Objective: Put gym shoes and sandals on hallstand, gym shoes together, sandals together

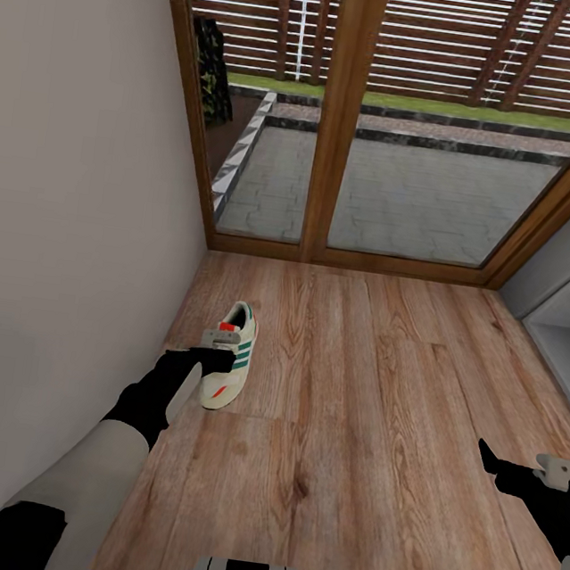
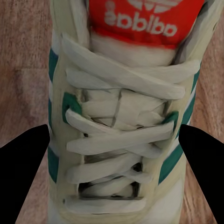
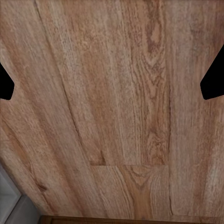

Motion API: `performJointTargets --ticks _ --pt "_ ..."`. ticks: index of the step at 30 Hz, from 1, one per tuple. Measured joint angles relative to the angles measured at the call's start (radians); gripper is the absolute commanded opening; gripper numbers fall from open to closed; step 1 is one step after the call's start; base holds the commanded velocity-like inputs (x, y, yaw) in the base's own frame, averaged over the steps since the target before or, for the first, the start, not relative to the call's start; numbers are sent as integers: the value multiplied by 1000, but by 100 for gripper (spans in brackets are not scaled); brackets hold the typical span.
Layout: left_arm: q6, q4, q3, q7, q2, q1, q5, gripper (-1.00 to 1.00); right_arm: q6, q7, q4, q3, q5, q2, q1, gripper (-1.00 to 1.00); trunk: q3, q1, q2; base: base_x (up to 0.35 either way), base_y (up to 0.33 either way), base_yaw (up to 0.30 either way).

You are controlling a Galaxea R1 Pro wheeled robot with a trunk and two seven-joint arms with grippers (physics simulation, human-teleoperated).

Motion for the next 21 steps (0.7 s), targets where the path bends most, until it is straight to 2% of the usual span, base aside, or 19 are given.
performJointTargets --ticks 21 --pt "0 -1 -1 0 -4 0 -1 -100 0 0 0 0 0 0 0 100 0 0 0 8 0 0"
